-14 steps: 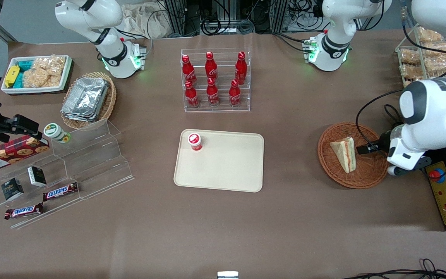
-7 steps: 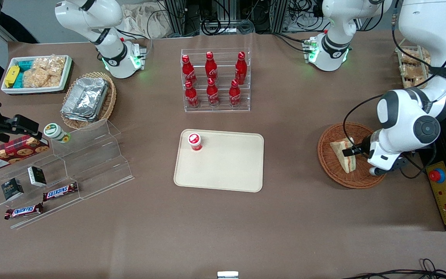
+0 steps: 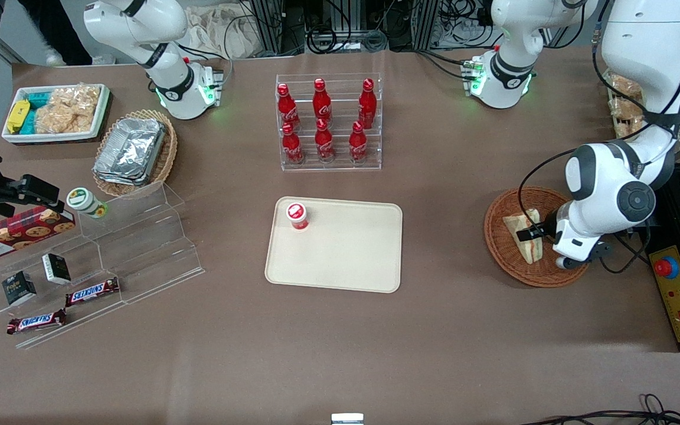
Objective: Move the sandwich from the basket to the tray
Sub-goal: 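Lower the open left gripper around the sandwich and close it, then lift the sandwich with the left gripper and carry it toward the tray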
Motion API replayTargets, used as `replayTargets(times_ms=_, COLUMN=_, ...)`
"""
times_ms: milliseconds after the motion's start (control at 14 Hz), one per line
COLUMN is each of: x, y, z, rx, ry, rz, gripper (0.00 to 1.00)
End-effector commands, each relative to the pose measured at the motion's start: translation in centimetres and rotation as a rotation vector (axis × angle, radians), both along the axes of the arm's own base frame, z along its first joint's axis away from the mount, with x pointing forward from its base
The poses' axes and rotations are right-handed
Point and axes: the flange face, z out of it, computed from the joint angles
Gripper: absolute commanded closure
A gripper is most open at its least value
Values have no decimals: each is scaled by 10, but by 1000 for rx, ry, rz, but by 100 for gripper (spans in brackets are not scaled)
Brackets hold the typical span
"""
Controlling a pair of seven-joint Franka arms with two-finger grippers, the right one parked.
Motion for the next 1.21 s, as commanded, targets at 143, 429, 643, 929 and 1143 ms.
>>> replayTargets(times_ms=143, x=-5, y=-9, z=-1, rx=-4, ry=-14, rz=7, gripper=53)
replayTargets(times_ms=429, x=5, y=-11, z=16, rx=-1, ry=-27, rz=-16, gripper=61)
replayTargets(times_ms=643, x=27, y=-16, z=75, rx=-2, ry=2, rz=-49, gripper=61)
replayTargets(times_ms=929, x=48, y=-44, z=188, rx=-22, ry=12, rz=-146, gripper=61)
replayTargets(times_ms=1143, x=48, y=-76, z=291, rx=-44, ry=26, rz=-192, gripper=63)
